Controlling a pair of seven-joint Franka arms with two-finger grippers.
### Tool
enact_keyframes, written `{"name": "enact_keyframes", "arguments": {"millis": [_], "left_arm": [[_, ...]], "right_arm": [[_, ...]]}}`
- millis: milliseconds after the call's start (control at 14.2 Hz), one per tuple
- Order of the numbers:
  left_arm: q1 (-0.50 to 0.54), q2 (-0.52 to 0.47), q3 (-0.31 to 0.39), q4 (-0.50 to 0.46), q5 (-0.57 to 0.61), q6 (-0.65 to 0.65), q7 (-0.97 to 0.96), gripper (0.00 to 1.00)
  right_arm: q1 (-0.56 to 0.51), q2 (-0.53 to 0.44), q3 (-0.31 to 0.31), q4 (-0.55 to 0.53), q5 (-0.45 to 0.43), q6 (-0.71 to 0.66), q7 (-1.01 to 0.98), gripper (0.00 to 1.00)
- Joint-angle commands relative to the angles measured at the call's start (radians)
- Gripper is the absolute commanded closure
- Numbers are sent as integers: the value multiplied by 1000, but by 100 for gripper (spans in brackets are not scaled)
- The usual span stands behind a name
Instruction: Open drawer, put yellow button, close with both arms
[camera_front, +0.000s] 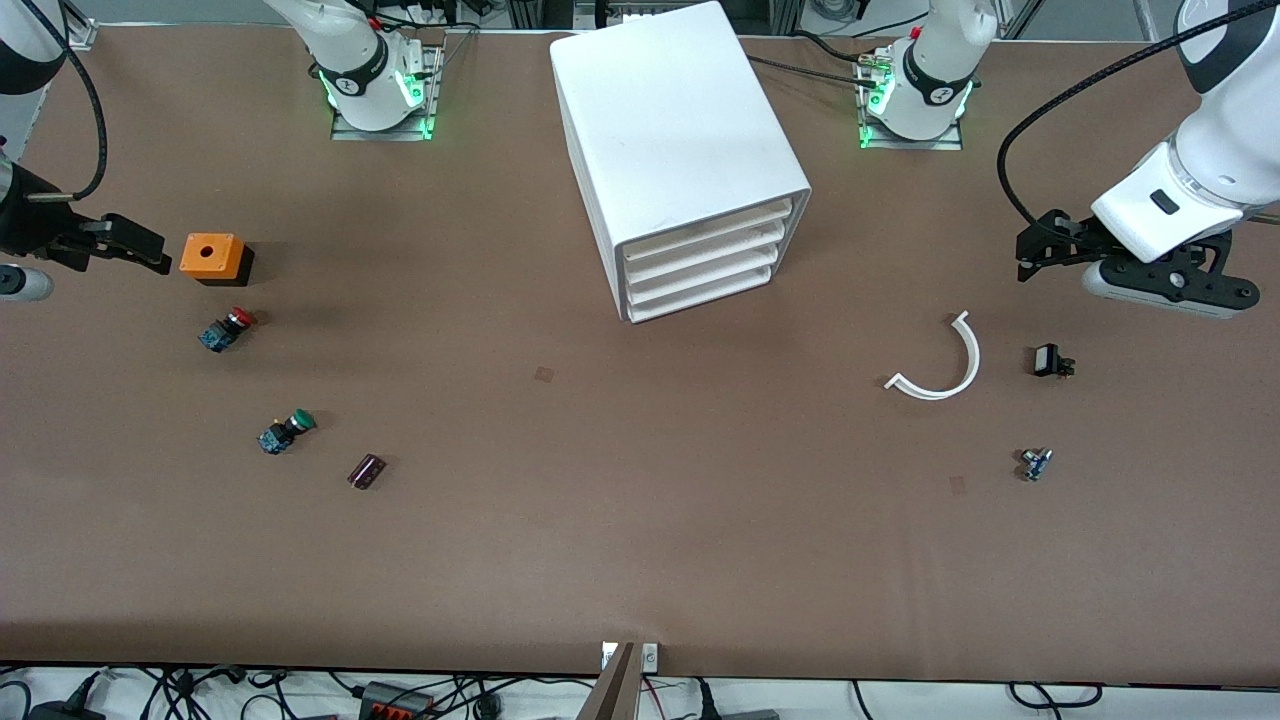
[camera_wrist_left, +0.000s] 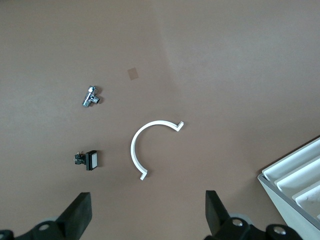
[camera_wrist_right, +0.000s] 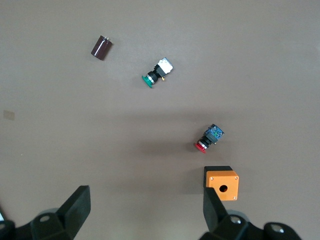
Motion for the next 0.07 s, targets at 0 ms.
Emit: {"name": "enact_keyframes", "arguments": {"millis": [0], "left_arm": [[-4, -18, 1, -6, 16, -12, -10, 0]], "right_arm": [[-2, -12, 6, -17, -9, 11, -9, 0]]}}
